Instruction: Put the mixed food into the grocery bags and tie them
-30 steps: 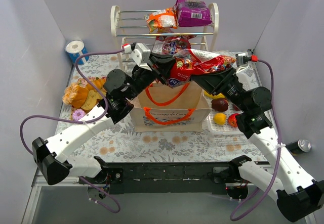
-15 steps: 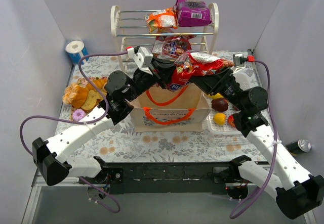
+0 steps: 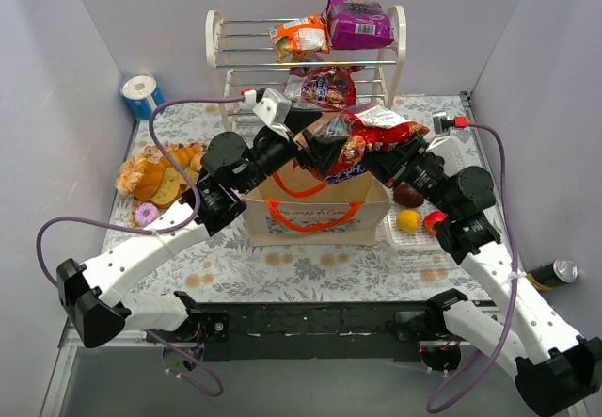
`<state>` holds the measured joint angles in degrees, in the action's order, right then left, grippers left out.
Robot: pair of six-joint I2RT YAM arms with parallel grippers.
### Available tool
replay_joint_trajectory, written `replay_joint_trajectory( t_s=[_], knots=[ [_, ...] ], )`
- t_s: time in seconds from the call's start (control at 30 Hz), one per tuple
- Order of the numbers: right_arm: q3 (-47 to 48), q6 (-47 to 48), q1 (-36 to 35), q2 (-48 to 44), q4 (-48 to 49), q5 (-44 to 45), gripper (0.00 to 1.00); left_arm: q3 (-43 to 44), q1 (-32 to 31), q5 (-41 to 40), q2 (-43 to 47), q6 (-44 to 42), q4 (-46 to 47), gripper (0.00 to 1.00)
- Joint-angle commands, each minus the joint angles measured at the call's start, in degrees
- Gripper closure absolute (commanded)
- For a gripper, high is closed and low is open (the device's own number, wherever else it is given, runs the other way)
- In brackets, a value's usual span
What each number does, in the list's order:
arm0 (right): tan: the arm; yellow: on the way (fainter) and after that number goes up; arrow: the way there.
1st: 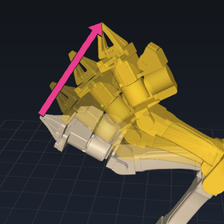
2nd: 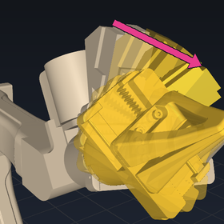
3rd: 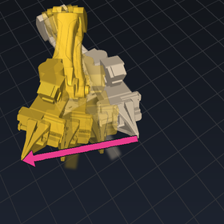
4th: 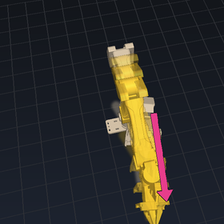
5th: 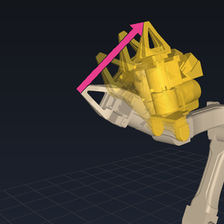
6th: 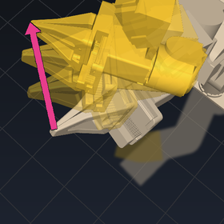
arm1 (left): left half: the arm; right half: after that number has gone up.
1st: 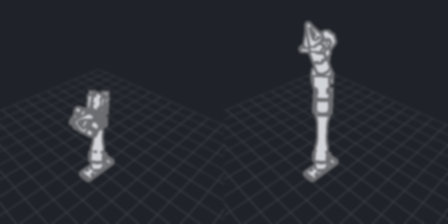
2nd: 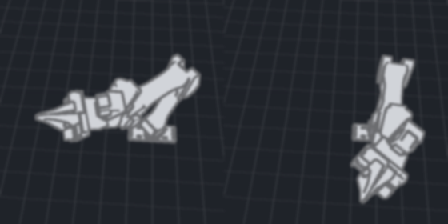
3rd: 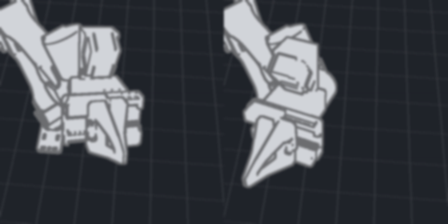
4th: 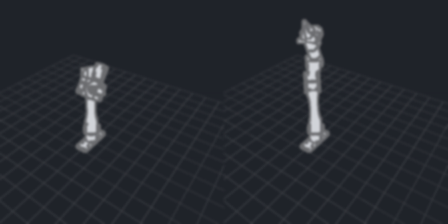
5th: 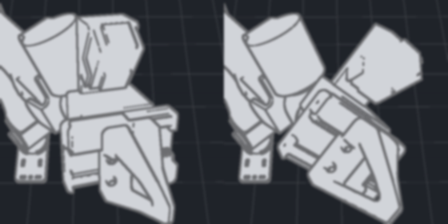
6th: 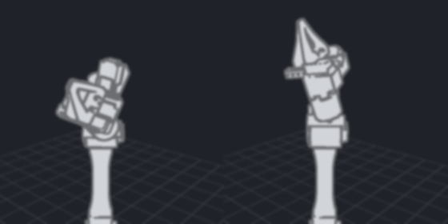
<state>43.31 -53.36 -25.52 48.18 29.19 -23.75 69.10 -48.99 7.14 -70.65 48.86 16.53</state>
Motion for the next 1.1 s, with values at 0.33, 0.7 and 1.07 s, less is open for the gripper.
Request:
replay_joint_trajectory(
  t_s=[0.33,0.7,1.07],
  knots=[
    [11.97,23.39,-0.93,-1.69,-24.62,6.6,0.99,0.69,-0.4,-38.7,13.62,12.66,-51.93,0.02],
    [17.68,30.33,-11.21,4.81,-35.58,23.37,0.99,-8.72,13.65,-20.6,12.03,9.15,-47.3,0.18],
    [24.36,33.68,-23.78,13.77,-50.19,48.16,0.99,-13.11,14.98,-18.03,12.73,2.57,-42.82,0.84]
  ],
)
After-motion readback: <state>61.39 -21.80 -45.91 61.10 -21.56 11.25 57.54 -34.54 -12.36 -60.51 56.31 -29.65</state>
